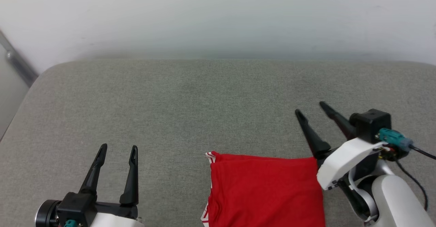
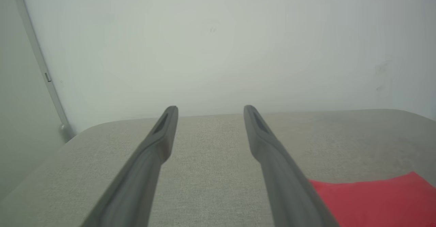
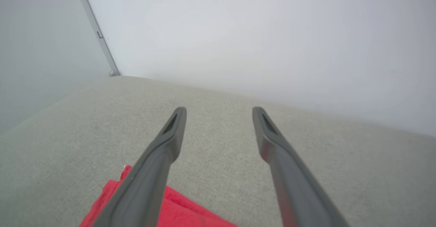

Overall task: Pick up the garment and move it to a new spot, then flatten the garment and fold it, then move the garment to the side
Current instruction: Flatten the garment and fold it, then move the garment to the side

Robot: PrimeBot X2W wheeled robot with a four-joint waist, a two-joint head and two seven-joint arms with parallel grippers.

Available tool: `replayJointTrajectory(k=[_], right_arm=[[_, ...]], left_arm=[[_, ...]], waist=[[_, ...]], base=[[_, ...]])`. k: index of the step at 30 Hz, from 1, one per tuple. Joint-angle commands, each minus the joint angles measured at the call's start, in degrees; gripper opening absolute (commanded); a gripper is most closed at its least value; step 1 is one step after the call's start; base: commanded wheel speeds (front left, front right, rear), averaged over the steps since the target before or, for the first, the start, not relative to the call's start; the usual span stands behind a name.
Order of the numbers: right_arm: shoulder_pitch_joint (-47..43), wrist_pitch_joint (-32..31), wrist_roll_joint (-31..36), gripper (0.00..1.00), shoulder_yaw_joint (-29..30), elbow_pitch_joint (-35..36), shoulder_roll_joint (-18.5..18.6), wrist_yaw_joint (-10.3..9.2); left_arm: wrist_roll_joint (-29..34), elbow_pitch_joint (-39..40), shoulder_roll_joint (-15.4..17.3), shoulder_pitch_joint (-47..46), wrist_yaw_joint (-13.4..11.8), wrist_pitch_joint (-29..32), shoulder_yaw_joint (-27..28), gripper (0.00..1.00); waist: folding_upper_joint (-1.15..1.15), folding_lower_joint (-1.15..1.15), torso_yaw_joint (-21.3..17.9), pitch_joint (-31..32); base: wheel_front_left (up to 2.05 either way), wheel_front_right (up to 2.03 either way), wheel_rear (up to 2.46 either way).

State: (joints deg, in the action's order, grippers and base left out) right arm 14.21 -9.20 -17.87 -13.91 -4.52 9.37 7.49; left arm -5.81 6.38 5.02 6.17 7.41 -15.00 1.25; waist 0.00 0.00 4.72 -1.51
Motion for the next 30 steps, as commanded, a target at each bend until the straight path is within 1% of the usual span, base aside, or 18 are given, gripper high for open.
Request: replayJointTrajectory(k=[1,4,9,10,13,17,23,30], right_arm=[[0.25,0.99,0.76,1.0,0.35,0.68,0.01,0.0],[-0.77,4.84,5.02,1.0,3.09,2.57,2.88,-0.03],[-5.23,8.96,6.55,1.0,7.67,5.59,5.36,-0.03],[-6.55,9.93,6.63,1.0,8.84,6.23,5.34,-0.02],[-10.27,12.74,6.76,1.0,11.7,8.35,4.35,-0.01],[-14.14,16.08,7.48,1.0,13.87,11.01,2.56,-0.02],[-16.58,18.79,8.81,1.0,13.1,11.9,0.37,-0.01],[-16.45,19.2,8.98,1.0,12.76,11.7,-1.05,-0.02]], left_arm=[[-0.04,0.29,-0.14,-0.19,0.06,-0.24,0.11,1.0],[-0.3,0.49,-0.47,-0.01,0.06,-0.24,0.01,1.0],[-1.06,1.02,-0.92,0.01,0.07,-0.24,-0.14,1.0],[-1.17,1.12,-0.99,0.01,0.07,-0.24,-0.25,1.0],[-1.65,1.41,-1.03,0.16,0.07,-0.24,-0.42,1.0],[-2.06,1.73,-1.11,0.44,0.08,-0.24,-0.63,1.0],[-2.34,1.84,-0.95,0.81,0.08,-0.24,-0.87,1.0],[-2.7,1.99,-0.68,0.29,0.08,-0.24,-1.65,1.0]], waist=[[0.0,0.0,-0.46,0.12],[0.0,0.0,-1.41,0.19],[0.0,0.0,-2.81,0.01],[0.0,0.0,-3.03,-0.07],[0.0,0.0,-3.55,-0.4],[0.0,0.0,-4.13,-1.04],[0.0,0.0,-4.55,-1.54],[0.0,0.0,-4.38,-1.69]], base=[[0.0,0.0,0.0],[0.0,0.0,0.0],[0.0,0.0,0.0],[0.0,0.0,0.0],[0.0,0.0,0.0],[0.0,0.0,0.0],[0.0,0.0,0.0],[0.0,0.0,0.0]])
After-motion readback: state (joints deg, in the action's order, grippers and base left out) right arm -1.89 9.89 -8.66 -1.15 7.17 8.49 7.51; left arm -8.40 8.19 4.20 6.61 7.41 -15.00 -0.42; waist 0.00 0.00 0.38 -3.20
